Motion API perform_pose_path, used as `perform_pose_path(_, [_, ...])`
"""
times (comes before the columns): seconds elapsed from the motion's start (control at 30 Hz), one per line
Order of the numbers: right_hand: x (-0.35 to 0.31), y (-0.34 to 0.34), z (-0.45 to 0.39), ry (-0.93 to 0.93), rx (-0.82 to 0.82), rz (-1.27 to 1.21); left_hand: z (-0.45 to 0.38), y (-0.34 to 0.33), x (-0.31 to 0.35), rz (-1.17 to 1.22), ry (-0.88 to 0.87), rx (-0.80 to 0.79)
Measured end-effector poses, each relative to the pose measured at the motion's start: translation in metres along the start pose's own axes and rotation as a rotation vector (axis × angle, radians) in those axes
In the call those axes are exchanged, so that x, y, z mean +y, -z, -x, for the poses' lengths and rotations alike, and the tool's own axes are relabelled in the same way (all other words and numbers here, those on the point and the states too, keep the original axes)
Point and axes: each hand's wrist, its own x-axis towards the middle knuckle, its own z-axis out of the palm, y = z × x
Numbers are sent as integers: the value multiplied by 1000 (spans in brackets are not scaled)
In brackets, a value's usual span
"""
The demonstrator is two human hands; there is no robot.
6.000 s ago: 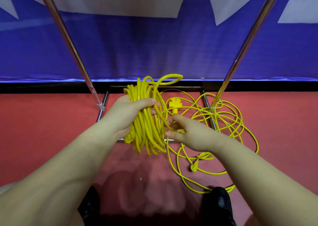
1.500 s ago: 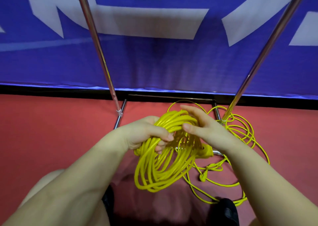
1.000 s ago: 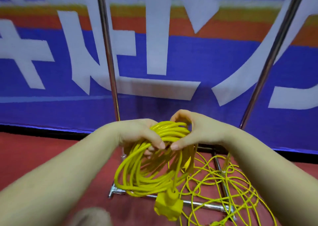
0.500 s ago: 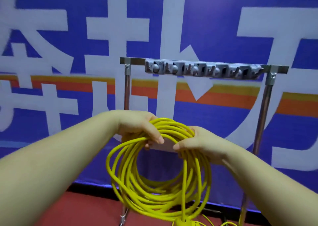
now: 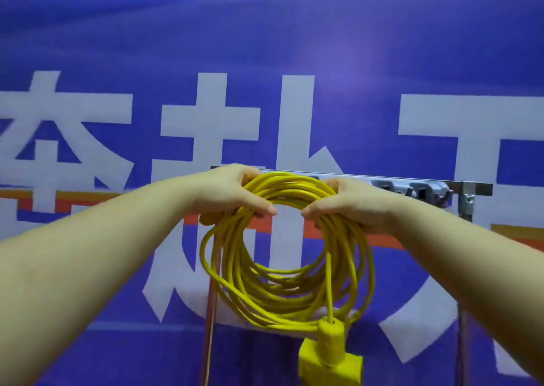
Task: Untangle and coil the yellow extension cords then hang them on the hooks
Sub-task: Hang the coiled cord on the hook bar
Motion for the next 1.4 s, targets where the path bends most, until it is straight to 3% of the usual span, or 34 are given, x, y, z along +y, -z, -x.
perform_pose_path(0.37, [-17, 44, -92, 47, 210, 259, -80, 37, -38, -37, -63, 251])
perform_pose_path(0.8, [15, 61, -161, 10, 289, 423, -155, 36, -100, -17, -72, 319])
perform_pose_path(1.23, [28, 82, -175, -35, 242, 397, -168, 28, -99, -29, -98, 341])
perform_pose_path(1.4, [31, 74, -176, 15, 282, 498, -166, 28, -105, -33, -87, 359])
